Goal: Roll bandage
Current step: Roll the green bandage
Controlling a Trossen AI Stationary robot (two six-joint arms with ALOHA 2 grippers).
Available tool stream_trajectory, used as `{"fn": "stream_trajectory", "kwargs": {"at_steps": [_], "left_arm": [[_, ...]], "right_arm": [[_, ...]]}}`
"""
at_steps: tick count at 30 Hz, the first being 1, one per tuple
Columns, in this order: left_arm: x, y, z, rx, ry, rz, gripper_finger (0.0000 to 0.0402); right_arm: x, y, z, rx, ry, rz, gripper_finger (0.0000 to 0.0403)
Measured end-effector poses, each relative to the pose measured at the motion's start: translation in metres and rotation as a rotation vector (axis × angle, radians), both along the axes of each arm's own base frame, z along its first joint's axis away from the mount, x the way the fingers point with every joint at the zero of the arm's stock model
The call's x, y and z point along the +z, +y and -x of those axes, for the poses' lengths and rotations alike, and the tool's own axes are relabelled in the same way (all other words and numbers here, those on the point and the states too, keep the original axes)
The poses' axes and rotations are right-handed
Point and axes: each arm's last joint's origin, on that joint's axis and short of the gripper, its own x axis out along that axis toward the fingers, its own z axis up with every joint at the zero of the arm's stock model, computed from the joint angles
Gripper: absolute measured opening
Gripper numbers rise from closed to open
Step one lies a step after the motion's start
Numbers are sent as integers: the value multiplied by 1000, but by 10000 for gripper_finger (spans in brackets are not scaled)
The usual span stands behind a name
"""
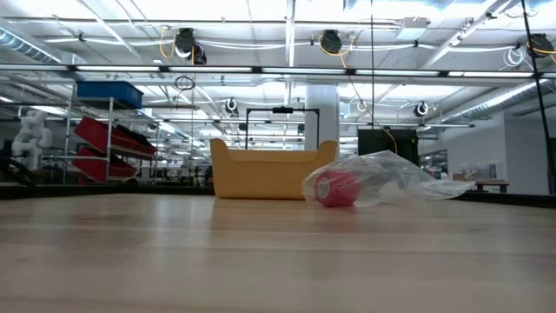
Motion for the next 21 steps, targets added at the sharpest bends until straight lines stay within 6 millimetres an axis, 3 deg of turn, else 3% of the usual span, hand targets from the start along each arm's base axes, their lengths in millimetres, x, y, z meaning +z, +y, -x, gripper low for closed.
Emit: {"fn": "stream_trajectory", "kwargs": {"at_steps": [6,21], "left_arm": [[-1,-3,-6,6,-56,52,191],[-11,13,-27,30,-104,162,191]], "right_arm": [[1,5,2,20,-14,5,34],[1,9,4,24,-29,47,34]]}}
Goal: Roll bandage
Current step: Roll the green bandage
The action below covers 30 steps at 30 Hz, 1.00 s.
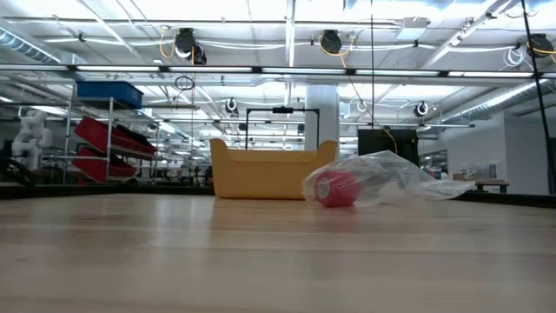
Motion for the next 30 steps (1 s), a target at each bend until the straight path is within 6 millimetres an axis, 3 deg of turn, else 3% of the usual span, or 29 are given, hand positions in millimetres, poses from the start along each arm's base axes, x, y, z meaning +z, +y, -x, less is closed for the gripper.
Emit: {"fn": "stream_trajectory", "kwargs": {"at_steps": [13,25,30], "left_arm": [[-3,3,-9,13,-24,-46,187],[-3,1,-9,-28,-10,-104,44],[-3,-3,-6,-19,7,-139,19]], "right_arm": [[-1,0,0,-6,10,3,34],[-4,0,-1,-8,42,20,34],[-6,-2,-1,-90,59,45,39]]}}
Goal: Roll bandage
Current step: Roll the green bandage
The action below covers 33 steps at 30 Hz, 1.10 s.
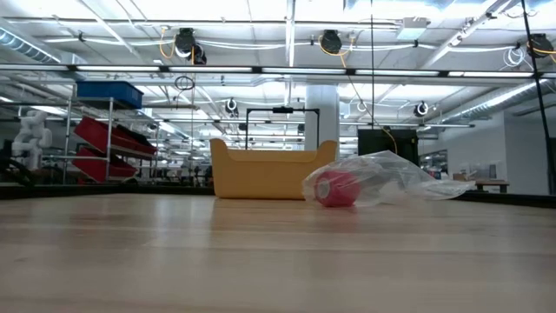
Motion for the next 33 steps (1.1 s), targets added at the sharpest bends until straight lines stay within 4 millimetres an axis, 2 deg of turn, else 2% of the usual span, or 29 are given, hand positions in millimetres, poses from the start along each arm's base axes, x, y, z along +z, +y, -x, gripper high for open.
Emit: {"fn": "stream_trajectory", "kwargs": {"at_steps": [4,8,11,16,19,25,33], "left_arm": [[0,-2,2,10,3,-3,36],[-1,-7,4,-17,11,-7,46],[-1,-8,4,-31,12,-6,48],[0,-13,6,-92,-4,17,49],[0,-14,6,-112,-10,30,49],[1,-11,4,-131,-35,109,49],[2,-13,5,-166,-44,137,50]], "right_arm": [[2,-3,6,-59,19,32,60],[9,-2,21,-102,4,115,86],[11,5,32,-53,-15,237,103],[9,21,39,-4,-82,420,122],[8,33,39,-24,-152,508,127],[-3,67,30,-181,-242,789,132],[5,113,7,-339,-204,1024,132]]}}
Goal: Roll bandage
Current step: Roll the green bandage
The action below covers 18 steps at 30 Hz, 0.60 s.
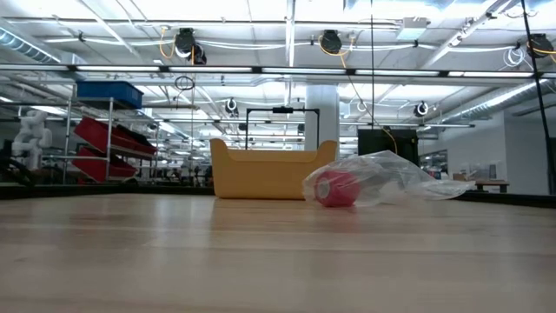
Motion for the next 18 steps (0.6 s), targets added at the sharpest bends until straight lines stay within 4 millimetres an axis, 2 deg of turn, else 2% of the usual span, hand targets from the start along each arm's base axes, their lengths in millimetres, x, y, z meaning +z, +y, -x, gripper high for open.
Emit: {"fn": "stream_trajectory", "kwargs": {"at_steps": [5,18], "left_arm": [[1,-3,2,-20,-1,0,50],[0,-5,3,-30,1,-3,50]], "right_arm": [[2,16,-2,-72,8,55,132],[16,26,16,-85,-12,4,132]]}}
